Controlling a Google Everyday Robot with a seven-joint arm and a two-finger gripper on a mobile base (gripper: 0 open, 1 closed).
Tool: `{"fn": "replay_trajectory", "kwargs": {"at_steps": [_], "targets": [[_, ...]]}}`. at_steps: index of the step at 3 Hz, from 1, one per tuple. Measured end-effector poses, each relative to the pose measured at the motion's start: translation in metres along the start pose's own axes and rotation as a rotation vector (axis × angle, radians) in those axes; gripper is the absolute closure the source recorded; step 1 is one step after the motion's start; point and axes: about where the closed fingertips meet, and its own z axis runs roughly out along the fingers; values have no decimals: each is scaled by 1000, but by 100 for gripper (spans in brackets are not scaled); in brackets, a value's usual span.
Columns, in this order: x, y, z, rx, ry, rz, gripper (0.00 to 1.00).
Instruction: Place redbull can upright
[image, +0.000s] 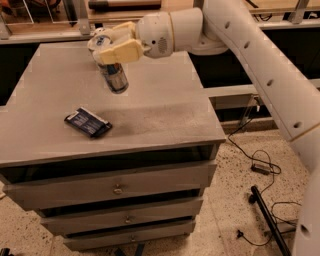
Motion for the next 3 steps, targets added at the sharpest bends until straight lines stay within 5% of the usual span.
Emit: {"fn": "replay_trajectory", "kwargs": {"at_steps": [1,3], "targets": [[15,15,-9,32,-59,61,99],[57,14,-59,135,-147,89,38]]}}
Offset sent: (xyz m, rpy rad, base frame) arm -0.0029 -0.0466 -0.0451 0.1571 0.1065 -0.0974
